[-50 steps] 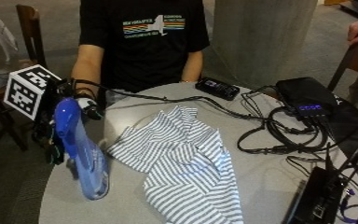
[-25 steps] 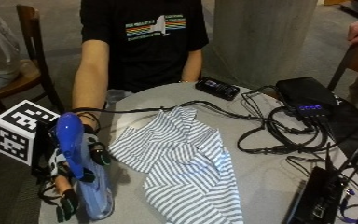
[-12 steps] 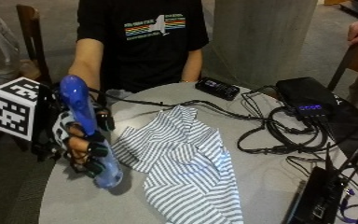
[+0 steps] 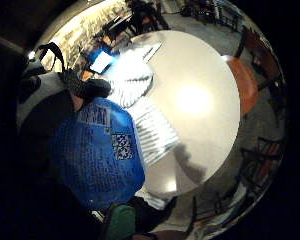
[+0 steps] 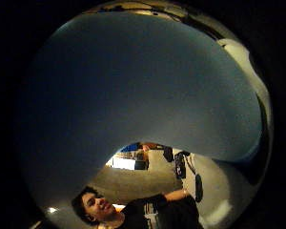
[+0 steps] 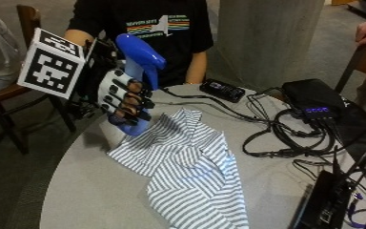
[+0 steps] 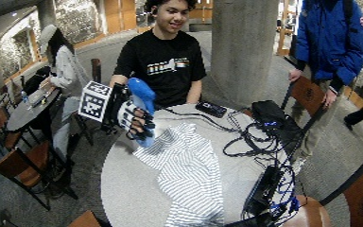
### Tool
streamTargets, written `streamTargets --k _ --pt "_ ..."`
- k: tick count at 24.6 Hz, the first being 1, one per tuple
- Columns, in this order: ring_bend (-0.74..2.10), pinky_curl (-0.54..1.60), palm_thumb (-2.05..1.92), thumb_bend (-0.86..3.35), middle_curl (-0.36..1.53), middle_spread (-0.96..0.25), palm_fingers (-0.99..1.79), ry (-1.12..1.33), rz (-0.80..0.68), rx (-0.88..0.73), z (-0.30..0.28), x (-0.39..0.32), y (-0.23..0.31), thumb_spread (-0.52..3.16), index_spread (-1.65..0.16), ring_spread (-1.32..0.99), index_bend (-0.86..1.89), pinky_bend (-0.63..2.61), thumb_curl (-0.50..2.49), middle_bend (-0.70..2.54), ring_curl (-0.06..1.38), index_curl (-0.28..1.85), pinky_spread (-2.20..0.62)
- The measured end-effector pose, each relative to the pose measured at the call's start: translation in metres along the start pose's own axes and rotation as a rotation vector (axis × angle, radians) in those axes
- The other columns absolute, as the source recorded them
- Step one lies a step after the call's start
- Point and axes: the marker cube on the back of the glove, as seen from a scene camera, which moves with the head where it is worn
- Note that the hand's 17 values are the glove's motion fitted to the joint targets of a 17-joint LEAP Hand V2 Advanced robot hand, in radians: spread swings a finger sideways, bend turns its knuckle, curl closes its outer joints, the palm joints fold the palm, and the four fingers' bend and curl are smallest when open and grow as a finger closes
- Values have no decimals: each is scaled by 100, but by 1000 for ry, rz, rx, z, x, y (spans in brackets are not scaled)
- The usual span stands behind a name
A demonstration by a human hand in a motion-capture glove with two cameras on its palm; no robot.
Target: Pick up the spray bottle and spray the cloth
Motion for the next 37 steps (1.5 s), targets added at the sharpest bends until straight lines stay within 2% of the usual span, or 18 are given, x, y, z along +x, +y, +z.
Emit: streamTargets --k 8,17,37 --pt "30 32 99 -3 44 -7 120 128 65 -228 19 -6 2 55 -18 -8 26 48 64 27 35 47 6" --pt "30 32 98 -3 45 -7 119 281 114 -400 38 -2 5 53 -18 -8 23 47 66 26 36 50 4" --pt "30 33 99 -3 47 -7 120 394 147 -472 29 3 16 52 -18 -8 20 46 69 26 36 53 3"
